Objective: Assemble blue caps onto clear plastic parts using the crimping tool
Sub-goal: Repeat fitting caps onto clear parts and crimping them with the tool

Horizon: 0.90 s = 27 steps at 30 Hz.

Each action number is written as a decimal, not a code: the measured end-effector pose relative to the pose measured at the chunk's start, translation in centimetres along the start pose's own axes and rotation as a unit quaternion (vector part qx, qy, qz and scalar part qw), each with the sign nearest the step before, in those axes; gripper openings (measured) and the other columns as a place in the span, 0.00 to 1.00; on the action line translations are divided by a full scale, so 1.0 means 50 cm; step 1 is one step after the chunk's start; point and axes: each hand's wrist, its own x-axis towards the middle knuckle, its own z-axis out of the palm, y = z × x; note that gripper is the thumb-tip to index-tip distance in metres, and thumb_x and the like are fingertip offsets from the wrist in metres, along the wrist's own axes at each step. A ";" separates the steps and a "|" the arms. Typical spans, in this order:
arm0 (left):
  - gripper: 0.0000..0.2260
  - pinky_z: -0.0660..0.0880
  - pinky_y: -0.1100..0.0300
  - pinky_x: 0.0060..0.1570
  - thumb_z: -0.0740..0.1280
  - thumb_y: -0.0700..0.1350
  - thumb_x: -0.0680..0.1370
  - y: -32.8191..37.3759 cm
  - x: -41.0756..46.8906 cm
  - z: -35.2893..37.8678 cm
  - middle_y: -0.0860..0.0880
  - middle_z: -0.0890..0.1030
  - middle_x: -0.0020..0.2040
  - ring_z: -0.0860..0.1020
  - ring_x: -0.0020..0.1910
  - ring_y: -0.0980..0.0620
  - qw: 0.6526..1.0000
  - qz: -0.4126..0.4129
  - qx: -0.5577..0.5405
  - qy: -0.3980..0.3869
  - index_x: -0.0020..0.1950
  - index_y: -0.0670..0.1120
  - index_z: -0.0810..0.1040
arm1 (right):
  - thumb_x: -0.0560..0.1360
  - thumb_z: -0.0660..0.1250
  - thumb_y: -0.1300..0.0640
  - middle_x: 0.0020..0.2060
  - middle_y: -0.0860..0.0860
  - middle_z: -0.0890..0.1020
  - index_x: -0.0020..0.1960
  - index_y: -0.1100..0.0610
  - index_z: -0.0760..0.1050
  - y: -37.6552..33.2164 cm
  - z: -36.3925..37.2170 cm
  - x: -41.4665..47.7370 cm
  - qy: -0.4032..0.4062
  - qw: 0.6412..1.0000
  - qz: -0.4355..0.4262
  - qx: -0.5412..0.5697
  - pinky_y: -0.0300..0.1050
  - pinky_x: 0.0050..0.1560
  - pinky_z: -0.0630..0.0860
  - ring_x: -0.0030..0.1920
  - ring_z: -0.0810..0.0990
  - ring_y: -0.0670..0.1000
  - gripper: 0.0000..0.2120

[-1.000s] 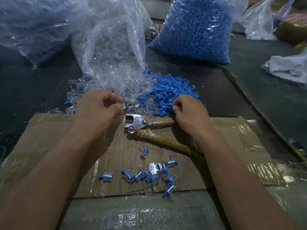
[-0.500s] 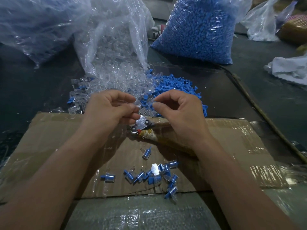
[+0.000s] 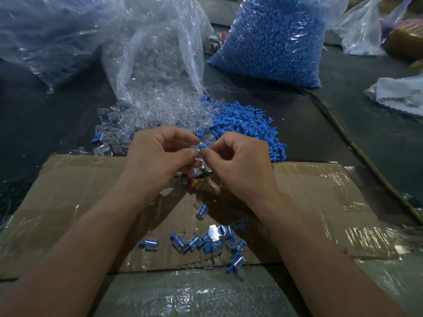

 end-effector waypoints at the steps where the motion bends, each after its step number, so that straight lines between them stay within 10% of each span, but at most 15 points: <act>1: 0.08 0.81 0.55 0.36 0.68 0.31 0.70 -0.001 0.000 0.002 0.44 0.83 0.35 0.82 0.34 0.48 1.000 0.006 0.008 0.000 0.40 0.45 0.79 | 0.71 0.70 0.54 0.28 0.41 0.75 0.37 0.54 0.77 -0.001 0.001 0.000 -0.007 1.000 -0.001 -0.005 0.44 0.36 0.77 0.30 0.75 0.42 0.06; 11: 0.09 0.76 0.67 0.29 0.66 0.30 0.71 0.005 -0.001 -0.004 0.49 0.82 0.30 0.80 0.28 0.55 0.999 0.014 -0.029 -0.006 0.40 0.43 0.78 | 0.68 0.72 0.58 0.42 0.42 0.78 0.55 0.57 0.77 -0.001 -0.005 0.005 -0.062 0.986 0.031 0.149 0.32 0.47 0.76 0.44 0.80 0.40 0.16; 27: 0.08 0.73 0.68 0.22 0.67 0.40 0.61 0.008 0.006 -0.015 0.46 0.80 0.27 0.77 0.23 0.54 0.990 -0.067 -0.112 -0.047 0.38 0.40 0.76 | 0.67 0.71 0.66 0.40 0.43 0.81 0.48 0.54 0.78 0.004 -0.008 0.002 -0.063 0.975 -0.056 0.207 0.38 0.48 0.78 0.44 0.82 0.44 0.12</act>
